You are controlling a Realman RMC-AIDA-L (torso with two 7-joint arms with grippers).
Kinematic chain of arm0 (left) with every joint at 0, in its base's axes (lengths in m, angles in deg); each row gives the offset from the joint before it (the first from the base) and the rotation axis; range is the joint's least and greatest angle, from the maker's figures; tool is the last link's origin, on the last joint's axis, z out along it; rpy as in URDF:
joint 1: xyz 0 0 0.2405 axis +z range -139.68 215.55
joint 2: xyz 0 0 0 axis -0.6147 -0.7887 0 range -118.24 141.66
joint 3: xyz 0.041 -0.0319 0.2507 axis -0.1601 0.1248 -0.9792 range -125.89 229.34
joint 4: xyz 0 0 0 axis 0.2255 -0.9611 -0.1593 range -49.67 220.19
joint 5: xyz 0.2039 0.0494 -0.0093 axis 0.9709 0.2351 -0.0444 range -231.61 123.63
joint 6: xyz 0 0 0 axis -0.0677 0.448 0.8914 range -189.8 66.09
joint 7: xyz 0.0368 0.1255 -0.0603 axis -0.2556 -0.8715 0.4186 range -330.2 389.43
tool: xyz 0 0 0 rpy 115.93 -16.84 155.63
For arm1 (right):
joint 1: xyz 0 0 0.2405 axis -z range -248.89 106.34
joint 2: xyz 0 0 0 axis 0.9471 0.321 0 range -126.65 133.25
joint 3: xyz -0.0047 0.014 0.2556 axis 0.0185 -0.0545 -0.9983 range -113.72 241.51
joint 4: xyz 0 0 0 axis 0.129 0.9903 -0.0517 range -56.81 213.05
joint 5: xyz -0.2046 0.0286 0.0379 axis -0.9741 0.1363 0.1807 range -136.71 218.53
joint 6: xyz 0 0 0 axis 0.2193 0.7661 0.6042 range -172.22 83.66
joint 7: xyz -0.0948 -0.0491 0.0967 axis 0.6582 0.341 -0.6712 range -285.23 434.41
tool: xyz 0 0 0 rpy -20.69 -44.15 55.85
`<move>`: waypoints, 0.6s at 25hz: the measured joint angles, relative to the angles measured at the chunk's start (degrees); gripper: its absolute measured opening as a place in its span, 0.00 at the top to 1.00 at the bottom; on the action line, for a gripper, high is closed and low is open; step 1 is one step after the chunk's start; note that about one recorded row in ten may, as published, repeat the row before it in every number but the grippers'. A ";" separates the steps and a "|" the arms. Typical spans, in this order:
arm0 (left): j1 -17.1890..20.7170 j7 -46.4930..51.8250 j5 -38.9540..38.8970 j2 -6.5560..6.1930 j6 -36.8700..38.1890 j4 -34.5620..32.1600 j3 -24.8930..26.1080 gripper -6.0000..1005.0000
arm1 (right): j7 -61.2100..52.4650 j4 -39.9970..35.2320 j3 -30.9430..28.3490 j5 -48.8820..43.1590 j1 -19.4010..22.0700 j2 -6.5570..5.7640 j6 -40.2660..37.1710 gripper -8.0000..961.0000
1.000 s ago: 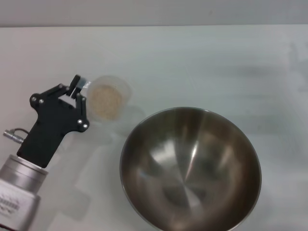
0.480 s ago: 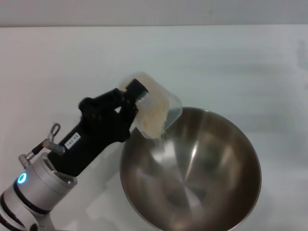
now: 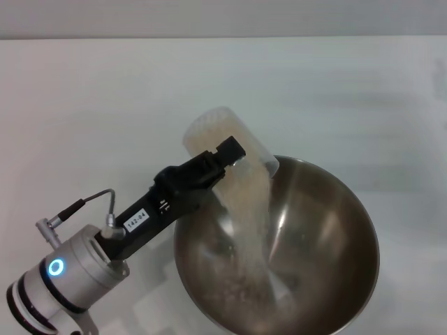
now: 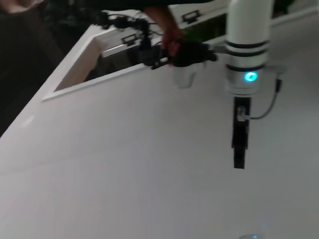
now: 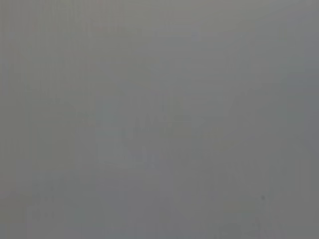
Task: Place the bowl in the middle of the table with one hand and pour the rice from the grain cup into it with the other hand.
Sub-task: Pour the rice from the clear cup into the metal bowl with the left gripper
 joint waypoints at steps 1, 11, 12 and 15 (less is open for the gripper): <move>0.00 0.00 0.00 0.00 0.00 0.00 0.00 0.97 | 0.00 0.04 0.08 -0.01 0.00 -0.02 0.03 0.54; -0.31 -13.40 0.09 0.08 -1.57 0.29 -0.49 0.97 | 0.67 0.18 0.35 -0.19 0.14 -0.33 1.80 0.54; -0.31 -14.40 0.10 0.09 -1.58 0.30 -0.51 0.97 | 0.68 0.19 0.36 -0.21 0.19 -0.39 1.79 0.54; -0.39 -17.48 0.12 0.09 -1.95 0.31 -0.58 0.97 | 0.69 0.18 0.36 -0.23 0.38 -0.46 1.68 0.54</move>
